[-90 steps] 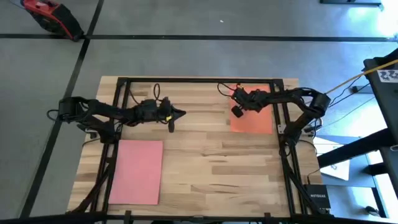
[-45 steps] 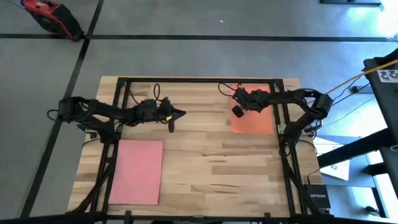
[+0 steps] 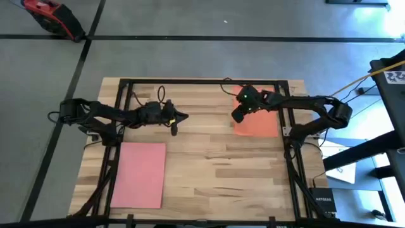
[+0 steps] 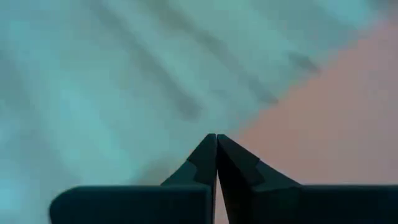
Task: Organize paper
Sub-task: Move the orange paper from bottom left to the top right table, then move the pink paper from bottom left to the top middle table
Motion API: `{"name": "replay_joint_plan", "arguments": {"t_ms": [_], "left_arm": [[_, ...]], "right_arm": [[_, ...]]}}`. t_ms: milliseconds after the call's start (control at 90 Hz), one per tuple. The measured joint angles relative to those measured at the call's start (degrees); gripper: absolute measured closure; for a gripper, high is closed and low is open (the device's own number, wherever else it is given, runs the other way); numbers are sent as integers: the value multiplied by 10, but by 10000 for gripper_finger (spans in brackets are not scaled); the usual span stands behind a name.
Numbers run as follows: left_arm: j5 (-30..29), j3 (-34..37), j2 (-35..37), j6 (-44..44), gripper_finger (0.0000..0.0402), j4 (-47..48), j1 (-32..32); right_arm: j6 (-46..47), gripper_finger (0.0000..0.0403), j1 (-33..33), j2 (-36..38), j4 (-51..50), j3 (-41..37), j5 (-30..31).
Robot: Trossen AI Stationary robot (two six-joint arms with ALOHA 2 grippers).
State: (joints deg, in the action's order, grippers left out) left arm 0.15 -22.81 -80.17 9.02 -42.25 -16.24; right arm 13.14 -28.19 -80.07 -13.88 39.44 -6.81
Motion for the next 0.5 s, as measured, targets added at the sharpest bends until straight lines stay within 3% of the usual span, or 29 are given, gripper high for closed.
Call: {"name": "replay_joint_plan", "arguments": {"t_ms": [378,500], "left_arm": [[-45,0,0,-27,402,95,-72],[-55,0,0,-28,402,118,-97]], "right_arm": [[-45,370,157,-40,180,1,-8],[-19,351,194,-67,263,3,-7]]}}
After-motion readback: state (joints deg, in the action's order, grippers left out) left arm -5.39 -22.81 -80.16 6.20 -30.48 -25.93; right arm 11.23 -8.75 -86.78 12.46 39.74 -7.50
